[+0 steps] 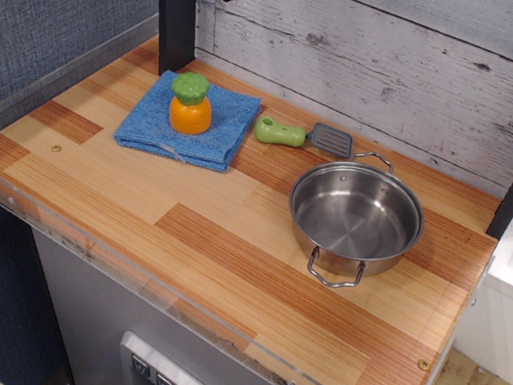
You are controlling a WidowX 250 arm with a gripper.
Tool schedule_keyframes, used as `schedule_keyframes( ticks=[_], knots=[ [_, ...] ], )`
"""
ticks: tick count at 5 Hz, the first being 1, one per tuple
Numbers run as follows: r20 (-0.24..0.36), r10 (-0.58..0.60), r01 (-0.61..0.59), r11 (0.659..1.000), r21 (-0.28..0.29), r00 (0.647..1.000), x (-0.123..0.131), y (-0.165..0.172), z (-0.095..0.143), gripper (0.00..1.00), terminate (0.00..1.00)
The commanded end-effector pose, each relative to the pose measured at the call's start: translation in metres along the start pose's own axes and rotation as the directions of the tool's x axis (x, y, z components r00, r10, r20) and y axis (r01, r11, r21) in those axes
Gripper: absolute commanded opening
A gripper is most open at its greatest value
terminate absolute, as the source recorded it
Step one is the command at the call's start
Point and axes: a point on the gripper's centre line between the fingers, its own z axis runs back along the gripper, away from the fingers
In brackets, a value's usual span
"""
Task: Move the carrot to the front and center table edge
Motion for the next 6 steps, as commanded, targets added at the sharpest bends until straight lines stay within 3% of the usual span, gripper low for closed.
schedule_keyframes(
  ticks=[1,6],
  knots=[
    [0.000,0.000,0.000,1.000,0.000,1.000,0.000,0.000,0.000,1.00,0.00],
    [-0.066,0.039,-0.040,0.999,-0.023,0.997,-0.014,0.019,-0.085,1.00,0.00]
  ],
)
